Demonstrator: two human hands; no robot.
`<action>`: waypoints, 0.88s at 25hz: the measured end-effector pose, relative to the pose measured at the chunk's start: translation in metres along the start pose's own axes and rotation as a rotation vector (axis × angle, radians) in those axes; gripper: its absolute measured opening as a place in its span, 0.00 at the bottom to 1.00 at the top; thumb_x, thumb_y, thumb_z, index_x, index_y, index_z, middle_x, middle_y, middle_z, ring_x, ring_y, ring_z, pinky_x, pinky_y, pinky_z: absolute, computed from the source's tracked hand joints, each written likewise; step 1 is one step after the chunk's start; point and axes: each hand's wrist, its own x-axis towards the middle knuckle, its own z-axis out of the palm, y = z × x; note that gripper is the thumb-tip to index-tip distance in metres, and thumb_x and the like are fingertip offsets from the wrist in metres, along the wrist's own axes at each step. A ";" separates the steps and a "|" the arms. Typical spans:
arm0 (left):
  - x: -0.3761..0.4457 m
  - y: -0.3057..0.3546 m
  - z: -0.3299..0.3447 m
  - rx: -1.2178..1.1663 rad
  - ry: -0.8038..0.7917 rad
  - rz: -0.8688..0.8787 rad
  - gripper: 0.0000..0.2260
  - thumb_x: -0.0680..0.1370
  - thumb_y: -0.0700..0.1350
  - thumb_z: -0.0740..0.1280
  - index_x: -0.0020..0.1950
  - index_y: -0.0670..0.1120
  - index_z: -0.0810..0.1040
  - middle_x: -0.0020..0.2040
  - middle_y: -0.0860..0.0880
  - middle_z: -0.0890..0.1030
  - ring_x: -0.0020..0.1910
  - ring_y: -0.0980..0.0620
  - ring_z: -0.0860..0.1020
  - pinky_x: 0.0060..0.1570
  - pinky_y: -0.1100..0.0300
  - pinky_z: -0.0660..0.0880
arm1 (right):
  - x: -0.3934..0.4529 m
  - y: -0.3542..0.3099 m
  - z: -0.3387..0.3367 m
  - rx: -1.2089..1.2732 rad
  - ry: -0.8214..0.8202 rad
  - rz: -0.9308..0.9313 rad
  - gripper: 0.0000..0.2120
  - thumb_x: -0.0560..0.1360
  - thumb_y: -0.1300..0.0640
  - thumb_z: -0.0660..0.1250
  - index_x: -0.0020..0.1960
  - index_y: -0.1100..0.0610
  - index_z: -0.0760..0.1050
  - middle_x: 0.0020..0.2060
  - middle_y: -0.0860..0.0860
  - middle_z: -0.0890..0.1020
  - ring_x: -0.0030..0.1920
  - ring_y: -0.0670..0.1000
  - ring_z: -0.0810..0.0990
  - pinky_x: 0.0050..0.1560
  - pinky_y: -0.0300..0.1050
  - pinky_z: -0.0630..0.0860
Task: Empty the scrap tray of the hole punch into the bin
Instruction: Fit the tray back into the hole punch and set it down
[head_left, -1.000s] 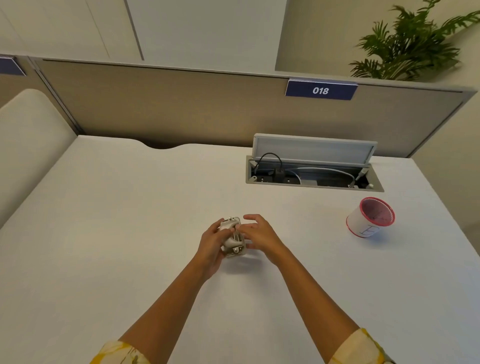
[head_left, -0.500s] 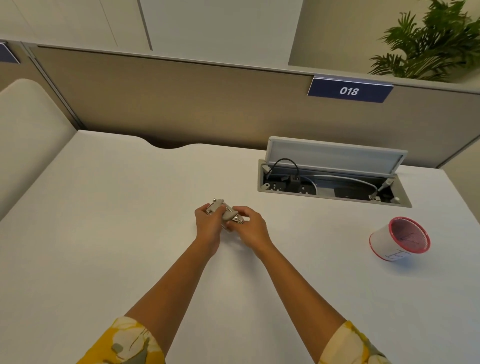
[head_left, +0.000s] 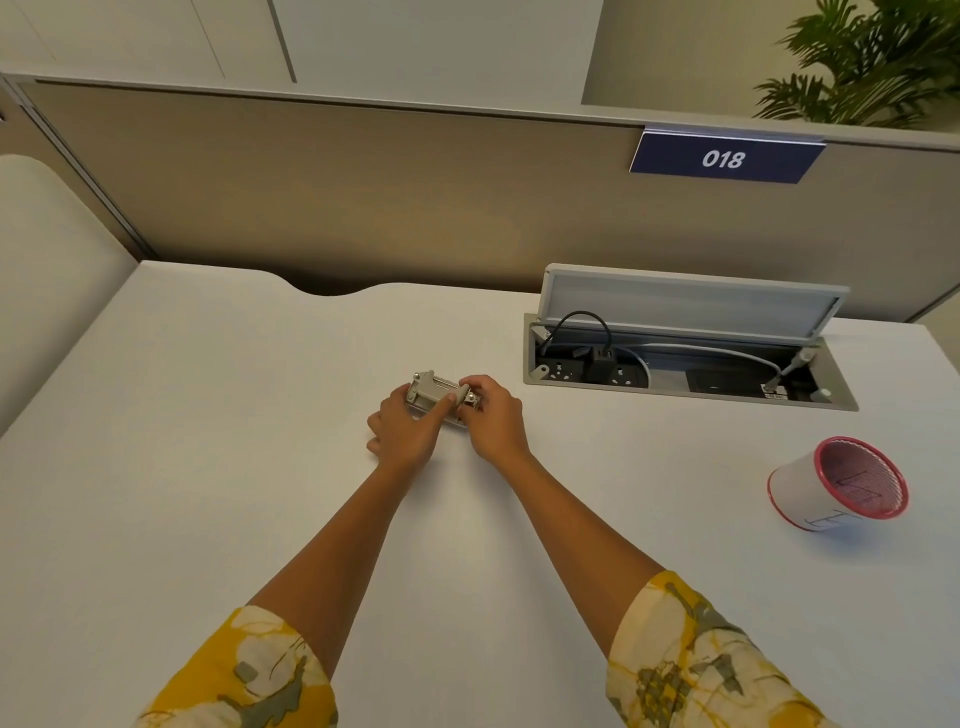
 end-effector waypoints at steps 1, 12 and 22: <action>0.003 -0.001 0.001 0.094 0.012 0.024 0.32 0.73 0.65 0.67 0.73 0.52 0.69 0.72 0.50 0.70 0.75 0.47 0.61 0.71 0.47 0.57 | 0.003 0.000 0.002 -0.030 -0.005 -0.013 0.15 0.74 0.70 0.67 0.59 0.60 0.77 0.57 0.57 0.82 0.58 0.55 0.80 0.58 0.46 0.79; 0.013 -0.015 0.008 0.328 -0.053 0.092 0.33 0.80 0.58 0.63 0.81 0.51 0.56 0.82 0.52 0.56 0.82 0.49 0.45 0.76 0.43 0.38 | 0.013 0.001 0.005 -0.182 -0.010 -0.029 0.17 0.78 0.64 0.66 0.66 0.57 0.74 0.61 0.57 0.81 0.61 0.57 0.79 0.63 0.49 0.77; 0.000 -0.027 0.000 0.394 -0.035 0.109 0.33 0.77 0.60 0.65 0.79 0.51 0.60 0.82 0.52 0.56 0.82 0.49 0.46 0.76 0.40 0.41 | -0.023 0.014 -0.014 -0.167 0.029 -0.053 0.22 0.78 0.56 0.67 0.71 0.54 0.69 0.68 0.52 0.75 0.68 0.53 0.71 0.67 0.45 0.68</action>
